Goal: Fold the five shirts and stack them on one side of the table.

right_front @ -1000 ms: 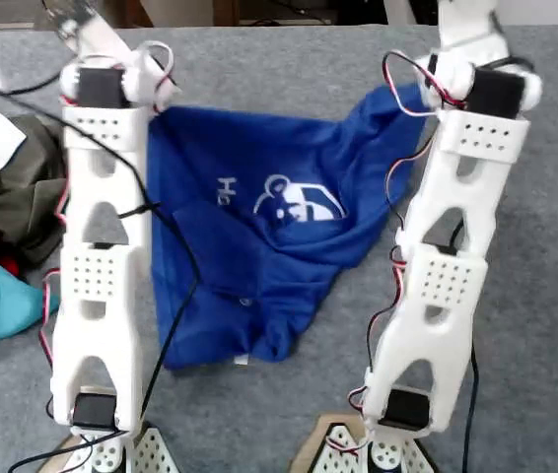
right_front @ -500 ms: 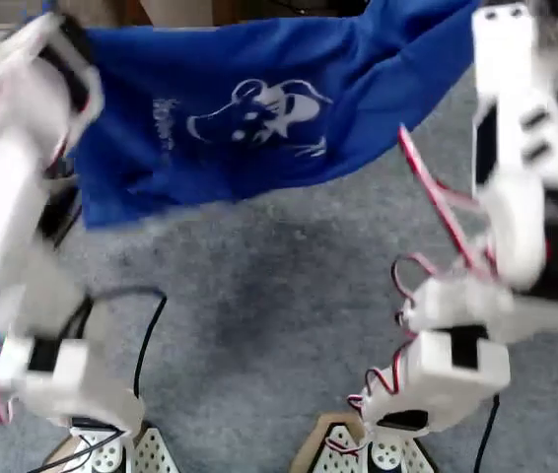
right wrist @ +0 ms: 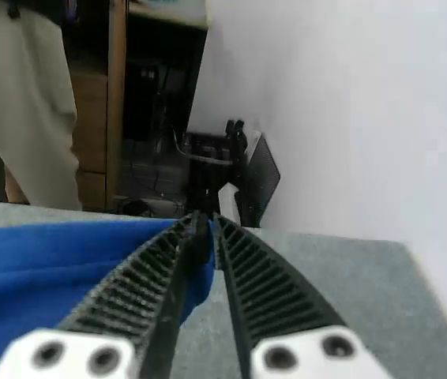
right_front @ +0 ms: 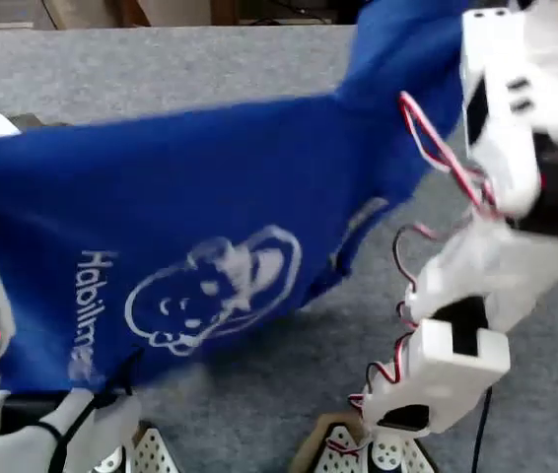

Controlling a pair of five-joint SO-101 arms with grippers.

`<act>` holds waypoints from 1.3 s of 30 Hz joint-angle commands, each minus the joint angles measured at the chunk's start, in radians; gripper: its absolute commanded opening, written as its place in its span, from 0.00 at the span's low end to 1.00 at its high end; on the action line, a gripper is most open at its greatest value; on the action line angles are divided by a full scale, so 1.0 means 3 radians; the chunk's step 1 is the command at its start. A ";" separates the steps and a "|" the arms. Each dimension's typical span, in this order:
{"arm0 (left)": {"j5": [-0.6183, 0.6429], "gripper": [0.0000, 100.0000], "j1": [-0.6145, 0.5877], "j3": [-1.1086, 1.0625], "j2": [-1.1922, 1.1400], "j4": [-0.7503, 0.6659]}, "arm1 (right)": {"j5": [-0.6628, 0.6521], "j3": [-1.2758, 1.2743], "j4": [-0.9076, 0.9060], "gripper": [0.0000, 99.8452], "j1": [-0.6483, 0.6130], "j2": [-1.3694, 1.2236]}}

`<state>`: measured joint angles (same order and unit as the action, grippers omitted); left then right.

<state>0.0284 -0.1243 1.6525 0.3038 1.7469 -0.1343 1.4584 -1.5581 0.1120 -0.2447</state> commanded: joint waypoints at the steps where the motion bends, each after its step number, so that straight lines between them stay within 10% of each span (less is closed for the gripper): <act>1: -0.0020 0.02 -0.0123 -0.0240 -0.0028 -0.0245 | 0.0041 -0.0084 0.0363 0.00 0.0028 -0.0074; 19: 0.0343 0.02 -0.0061 -0.0844 -0.0074 -0.0020 | -0.0629 -0.0432 0.0450 0.00 -0.0494 0.1041; 34: 0.0660 0.03 0.1366 -0.3831 -0.0381 -0.0312 | -0.0685 -0.2892 0.0757 0.00 0.0974 0.0545; 39: 0.0665 0.19 0.1790 -0.4659 -0.0386 -0.0864 | -0.0997 -0.3634 0.1458 0.00 0.1363 0.0340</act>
<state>0.2186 0.3498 0.3759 0.1857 1.5873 -0.3936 0.4626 -1.2467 0.4511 -0.1343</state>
